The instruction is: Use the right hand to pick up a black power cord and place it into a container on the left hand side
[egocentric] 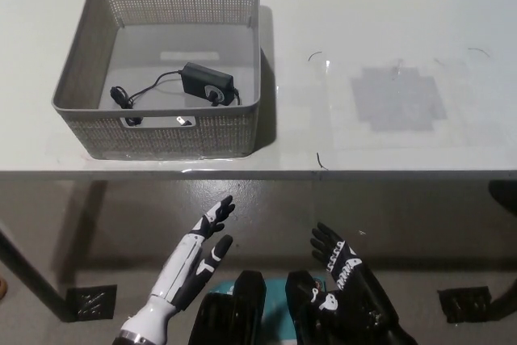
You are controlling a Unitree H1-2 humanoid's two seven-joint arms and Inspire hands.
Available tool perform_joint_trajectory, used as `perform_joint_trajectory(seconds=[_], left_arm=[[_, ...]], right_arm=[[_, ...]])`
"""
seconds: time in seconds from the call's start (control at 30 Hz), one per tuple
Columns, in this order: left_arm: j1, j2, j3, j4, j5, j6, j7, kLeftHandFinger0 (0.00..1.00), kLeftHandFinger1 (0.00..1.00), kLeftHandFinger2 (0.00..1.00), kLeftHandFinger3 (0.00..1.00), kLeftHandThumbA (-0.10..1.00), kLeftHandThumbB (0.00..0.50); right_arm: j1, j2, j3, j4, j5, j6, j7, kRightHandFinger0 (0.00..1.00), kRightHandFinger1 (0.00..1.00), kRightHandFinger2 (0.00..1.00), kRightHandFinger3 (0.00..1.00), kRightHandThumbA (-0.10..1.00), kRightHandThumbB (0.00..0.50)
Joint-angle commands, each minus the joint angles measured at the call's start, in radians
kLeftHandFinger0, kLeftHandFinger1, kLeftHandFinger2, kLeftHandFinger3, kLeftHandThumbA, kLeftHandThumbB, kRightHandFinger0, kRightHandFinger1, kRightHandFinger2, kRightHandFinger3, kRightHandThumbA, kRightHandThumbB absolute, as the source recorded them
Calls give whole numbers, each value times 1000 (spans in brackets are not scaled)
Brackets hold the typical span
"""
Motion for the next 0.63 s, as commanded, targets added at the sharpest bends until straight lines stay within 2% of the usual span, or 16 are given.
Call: perform_joint_trajectory(seconds=[0.0, 0.07, 0.27, 0.43, 0.6], left_arm=[[-5, 9, -9, -39, -12, 11, -17, 1000, 1000, 1000, 1000, 1000, 107], [-4, 12, -10, -42, -8, 17, -21, 1000, 1000, 1000, 1000, 1000, 114], [-18, 13, -7, -31, -9, 12, -19, 1000, 1000, 1000, 1000, 1000, 131], [-23, 19, -10, -30, -1, 17, -25, 1000, 1000, 1000, 1000, 1000, 117], [-21, 22, -13, -38, 4, 31, -31, 1000, 1000, 1000, 1000, 1000, 134]], right_arm=[[-16, 1, 7, -26, -20, -63, -25, 1000, 1000, 1000, 1000, 1000, 320], [-13, 0, 8, -32, -21, -66, -23, 1000, 1000, 1000, 1000, 1000, 297], [-26, -2, 7, -33, -28, -62, -32, 1000, 1000, 1000, 1000, 1000, 291], [-31, -2, 8, -35, -19, -54, -27, 1000, 1000, 1000, 1000, 1000, 296], [-31, -4, 10, -36, -25, -58, -30, 1000, 1000, 1000, 1000, 1000, 285]])
